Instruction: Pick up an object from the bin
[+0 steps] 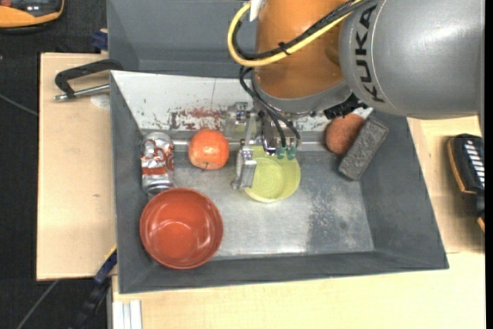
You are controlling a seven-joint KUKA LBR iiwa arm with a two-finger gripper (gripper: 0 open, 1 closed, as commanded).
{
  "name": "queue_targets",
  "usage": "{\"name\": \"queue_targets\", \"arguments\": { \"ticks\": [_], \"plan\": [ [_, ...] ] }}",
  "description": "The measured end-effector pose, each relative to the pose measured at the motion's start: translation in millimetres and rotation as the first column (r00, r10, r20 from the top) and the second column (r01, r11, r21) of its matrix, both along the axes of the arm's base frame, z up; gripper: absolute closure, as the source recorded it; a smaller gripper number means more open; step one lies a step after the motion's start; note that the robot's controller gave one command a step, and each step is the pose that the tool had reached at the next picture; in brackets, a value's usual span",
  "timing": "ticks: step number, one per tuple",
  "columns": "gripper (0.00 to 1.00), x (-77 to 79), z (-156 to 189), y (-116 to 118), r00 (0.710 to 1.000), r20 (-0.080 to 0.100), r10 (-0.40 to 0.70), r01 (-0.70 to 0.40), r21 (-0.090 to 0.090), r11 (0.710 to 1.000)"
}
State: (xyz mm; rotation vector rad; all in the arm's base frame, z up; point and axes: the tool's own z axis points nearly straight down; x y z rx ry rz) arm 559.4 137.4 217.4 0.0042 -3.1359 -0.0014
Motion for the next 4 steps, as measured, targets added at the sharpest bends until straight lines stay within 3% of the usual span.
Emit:
{"name": "queue_targets", "arguments": {
  "ticks": [1,2,3,4],
  "plan": [
    [0.00,-23.7,25.5,-51.5,0.970,0.003,0.244,-0.244,0.000,0.970],
    [0.00,3.3,-61.7,-79.1,1.000,0.001,-0.003,0.003,0.000,1.000],
    [0.00,43.7,-141.7,-93.6,0.999,0.027,-0.044,0.044,0.007,0.999],
    [0.00,41.1,-141.2,-133.7,0.998,0.042,-0.041,0.040,0.011,0.999]
  ]
}}
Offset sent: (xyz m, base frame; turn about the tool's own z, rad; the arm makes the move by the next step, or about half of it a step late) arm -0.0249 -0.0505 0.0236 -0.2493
